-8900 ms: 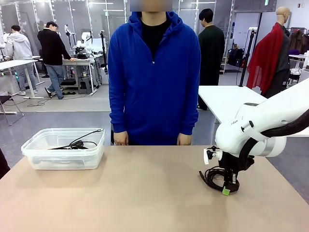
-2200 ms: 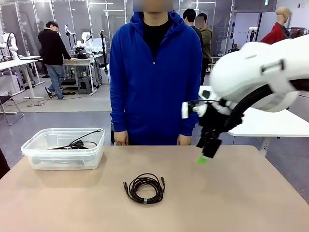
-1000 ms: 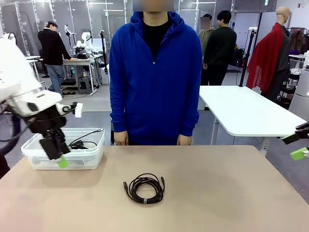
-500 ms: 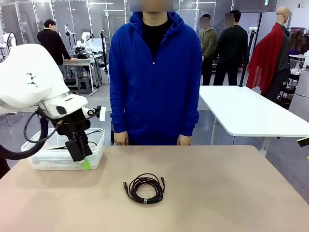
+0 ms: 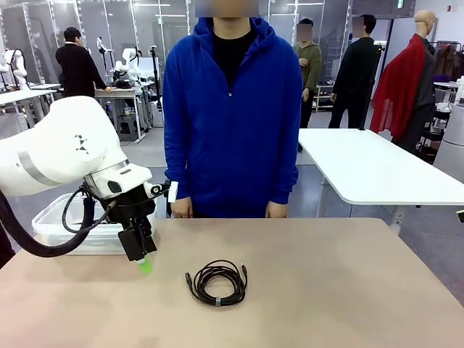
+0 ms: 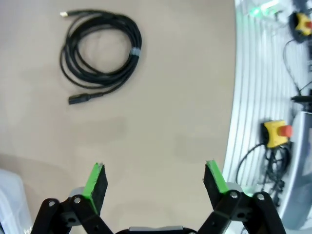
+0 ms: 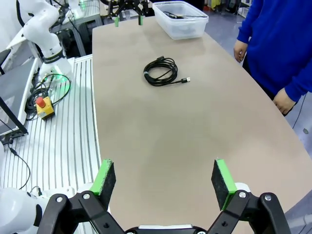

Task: Organize and store the cables.
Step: Place the USB Extension Cable into the Organizing box.

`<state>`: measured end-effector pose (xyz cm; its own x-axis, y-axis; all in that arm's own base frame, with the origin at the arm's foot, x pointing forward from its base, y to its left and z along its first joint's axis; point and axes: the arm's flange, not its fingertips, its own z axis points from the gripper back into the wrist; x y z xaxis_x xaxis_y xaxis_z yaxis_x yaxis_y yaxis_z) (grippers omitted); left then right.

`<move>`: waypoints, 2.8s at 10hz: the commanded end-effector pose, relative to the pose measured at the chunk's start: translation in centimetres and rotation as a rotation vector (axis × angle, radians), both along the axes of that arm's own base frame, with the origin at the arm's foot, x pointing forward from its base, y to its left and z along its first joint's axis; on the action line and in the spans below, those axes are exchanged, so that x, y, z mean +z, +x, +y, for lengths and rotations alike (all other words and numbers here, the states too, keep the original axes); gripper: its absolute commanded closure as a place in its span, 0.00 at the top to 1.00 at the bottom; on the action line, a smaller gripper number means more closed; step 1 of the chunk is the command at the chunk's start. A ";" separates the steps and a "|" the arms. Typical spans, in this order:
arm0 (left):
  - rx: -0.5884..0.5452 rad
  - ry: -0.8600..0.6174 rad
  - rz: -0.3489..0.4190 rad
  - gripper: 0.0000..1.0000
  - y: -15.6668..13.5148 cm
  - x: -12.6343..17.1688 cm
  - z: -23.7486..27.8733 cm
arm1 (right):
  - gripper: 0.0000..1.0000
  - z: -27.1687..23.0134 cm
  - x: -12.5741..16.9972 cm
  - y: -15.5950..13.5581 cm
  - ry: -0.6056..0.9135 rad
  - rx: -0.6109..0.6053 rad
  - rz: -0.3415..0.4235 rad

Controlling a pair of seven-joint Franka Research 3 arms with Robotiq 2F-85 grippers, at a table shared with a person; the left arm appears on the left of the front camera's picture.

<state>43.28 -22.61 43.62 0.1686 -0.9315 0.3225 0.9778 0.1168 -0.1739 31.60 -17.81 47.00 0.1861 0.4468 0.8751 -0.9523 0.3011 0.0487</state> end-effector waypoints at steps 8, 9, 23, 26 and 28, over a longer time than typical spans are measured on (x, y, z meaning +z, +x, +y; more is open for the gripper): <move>-0.006 -0.035 0.006 1.00 0.1 -0.3 -0.2 | 1.00 -0.1 0.4 -0.3 0.001 -0.011 -0.008; -0.038 0.004 -0.025 1.00 -0.3 -0.9 -1.3 | 1.00 -0.1 0.4 -0.3 0.001 -0.011 -0.008; -0.104 0.209 -0.173 1.00 0.3 -8.5 -16.0 | 1.00 -0.1 0.4 -0.3 0.001 -0.011 -0.008; -0.099 0.233 -0.181 1.00 0.5 -10.3 -17.1 | 1.00 -0.1 0.4 -0.3 0.001 -0.011 -0.008; -0.097 0.241 -0.212 1.00 0.5 -11.3 -17.5 | 1.00 -0.1 0.4 -0.3 0.001 -0.011 -0.008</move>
